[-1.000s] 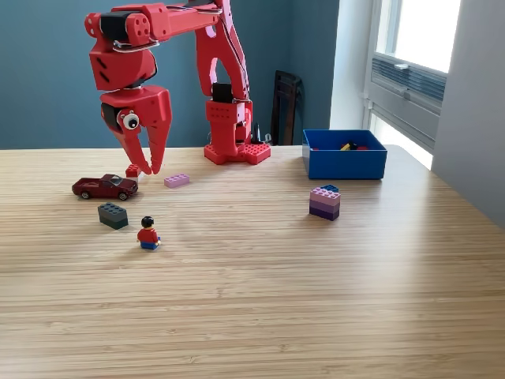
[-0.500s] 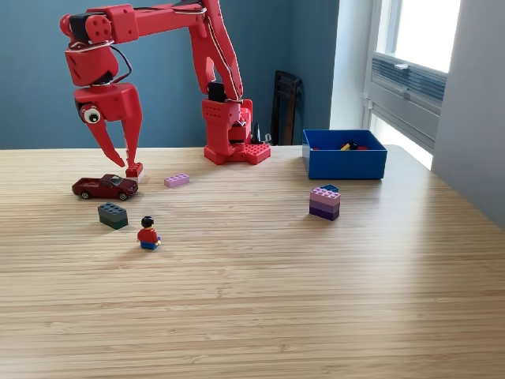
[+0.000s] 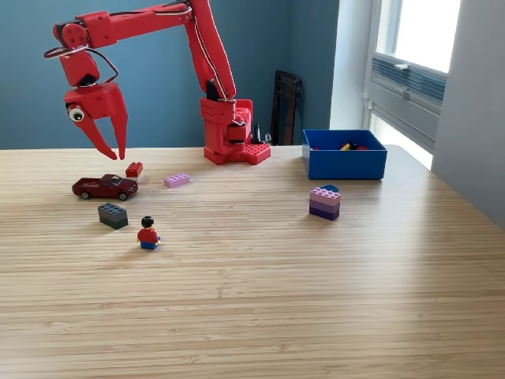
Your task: Grasp a lego block and put it in the bin.
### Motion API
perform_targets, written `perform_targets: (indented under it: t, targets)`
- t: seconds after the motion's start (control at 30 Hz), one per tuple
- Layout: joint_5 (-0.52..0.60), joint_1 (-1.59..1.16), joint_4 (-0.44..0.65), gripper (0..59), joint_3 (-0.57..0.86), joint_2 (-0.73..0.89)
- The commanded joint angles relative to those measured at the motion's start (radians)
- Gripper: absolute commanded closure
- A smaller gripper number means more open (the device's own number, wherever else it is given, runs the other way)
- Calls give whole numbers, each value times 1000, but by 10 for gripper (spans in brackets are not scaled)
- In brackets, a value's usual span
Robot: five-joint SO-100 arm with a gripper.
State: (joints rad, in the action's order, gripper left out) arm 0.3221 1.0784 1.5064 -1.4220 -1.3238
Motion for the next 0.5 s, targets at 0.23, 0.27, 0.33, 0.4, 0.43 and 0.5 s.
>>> perform_targets:
  t: [0.23,0.27,0.33,0.4,0.43,0.5]
  targets:
    - [-44,84,-40,503,-54,-38]
    - [-48,84,-41,474,-60,-38]
    - [-54,84,-43,437,-77,-38]
    - [-57,77,-43,408,-92,-38]
    - [-57,72,-43,396,-101,-38]
    - [-58,63,-43,380,-114,-38]
